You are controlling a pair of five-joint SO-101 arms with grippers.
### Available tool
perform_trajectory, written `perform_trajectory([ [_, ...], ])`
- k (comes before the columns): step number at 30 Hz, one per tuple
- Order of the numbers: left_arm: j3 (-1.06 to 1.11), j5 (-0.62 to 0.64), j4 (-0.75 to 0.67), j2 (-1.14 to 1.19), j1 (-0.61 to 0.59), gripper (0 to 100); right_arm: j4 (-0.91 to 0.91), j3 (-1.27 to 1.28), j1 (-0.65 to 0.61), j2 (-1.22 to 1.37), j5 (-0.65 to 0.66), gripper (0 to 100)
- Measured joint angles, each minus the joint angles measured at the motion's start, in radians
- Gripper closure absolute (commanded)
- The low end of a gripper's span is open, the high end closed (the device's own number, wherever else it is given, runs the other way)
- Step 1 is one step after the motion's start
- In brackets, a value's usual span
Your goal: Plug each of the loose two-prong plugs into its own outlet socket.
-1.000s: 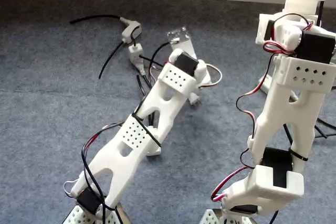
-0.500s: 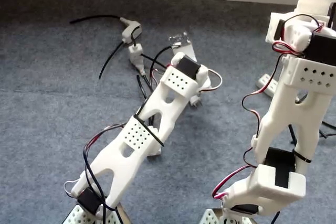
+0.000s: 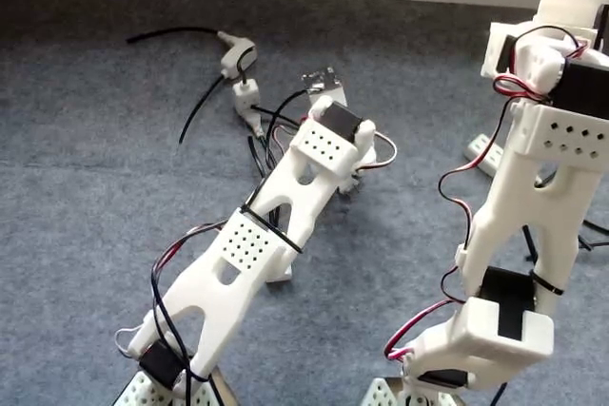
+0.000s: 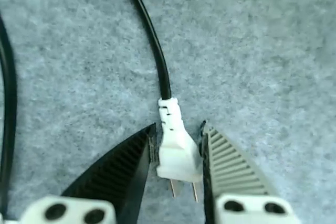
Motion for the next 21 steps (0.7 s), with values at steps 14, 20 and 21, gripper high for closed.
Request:
perform_trajectory([
  [14, 0.018, -0.044, 0.0, -0.026, 0.002, 99, 0.0, 0.0, 0.0, 0.0, 0.0, 91.9],
  [20, 0.071, -0.166, 0.0, -0.069, 0.002, 99, 0.0, 0.0, 0.0, 0.0, 0.0, 91.9],
  [21, 0.097, -0.169, 0.0, -0.084, 0.002, 99, 0.0, 0.0, -0.002, 0.0, 0.0, 91.9],
])
